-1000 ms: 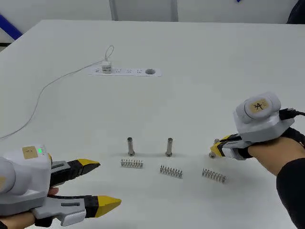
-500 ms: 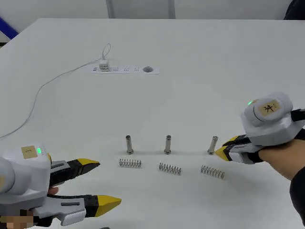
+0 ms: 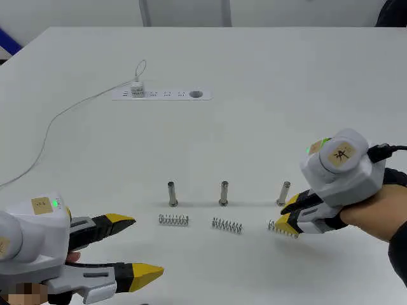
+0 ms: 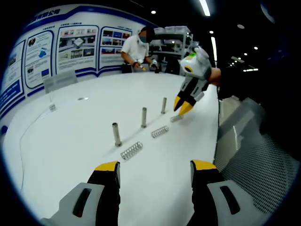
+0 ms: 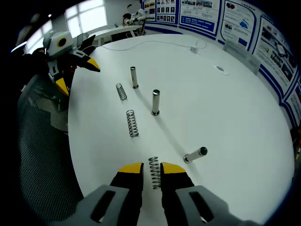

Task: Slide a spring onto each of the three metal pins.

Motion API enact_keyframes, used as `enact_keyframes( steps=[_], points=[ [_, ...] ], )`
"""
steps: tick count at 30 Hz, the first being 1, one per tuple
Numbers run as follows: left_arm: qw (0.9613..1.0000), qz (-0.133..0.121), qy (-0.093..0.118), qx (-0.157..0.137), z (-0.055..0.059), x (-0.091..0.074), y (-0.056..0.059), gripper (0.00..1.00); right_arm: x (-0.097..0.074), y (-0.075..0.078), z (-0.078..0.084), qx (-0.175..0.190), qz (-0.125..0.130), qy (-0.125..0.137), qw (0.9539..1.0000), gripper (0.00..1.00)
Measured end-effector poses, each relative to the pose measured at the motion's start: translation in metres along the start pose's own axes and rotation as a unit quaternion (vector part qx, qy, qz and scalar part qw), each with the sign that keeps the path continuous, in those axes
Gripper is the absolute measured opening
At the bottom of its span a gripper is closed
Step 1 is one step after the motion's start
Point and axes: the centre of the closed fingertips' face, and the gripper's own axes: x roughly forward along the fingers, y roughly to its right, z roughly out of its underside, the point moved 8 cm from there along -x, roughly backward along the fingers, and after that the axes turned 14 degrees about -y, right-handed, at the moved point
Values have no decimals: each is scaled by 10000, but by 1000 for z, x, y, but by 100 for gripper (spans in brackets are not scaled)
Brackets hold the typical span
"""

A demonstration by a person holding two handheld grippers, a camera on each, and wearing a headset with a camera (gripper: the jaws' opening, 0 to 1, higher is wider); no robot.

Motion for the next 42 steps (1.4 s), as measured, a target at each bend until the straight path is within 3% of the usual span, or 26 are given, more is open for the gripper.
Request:
enact_keyframes(
  steps=[7,13,24,34,42],
  points=[
    [10000,-25,4,-15,1,0,-1,62,9,5,-8,-550,50,-386,9977,15],
    [10000,-50,-2,-32,1,-1,-1,62,17,5,-15,-886,-108,-644,9939,15],
    [9999,-114,58,-90,0,-3,-3,61,28,4,-16,-1145,-278,-996,9880,13],
    [9999,-102,100,-79,-1,-4,-2,61,26,5,-16,-1064,-300,-947,9893,12],
    [10000,-18,58,-17,-1,-1,0,61,10,6,-17,-782,-221,-549,9952,12]
  ],
)
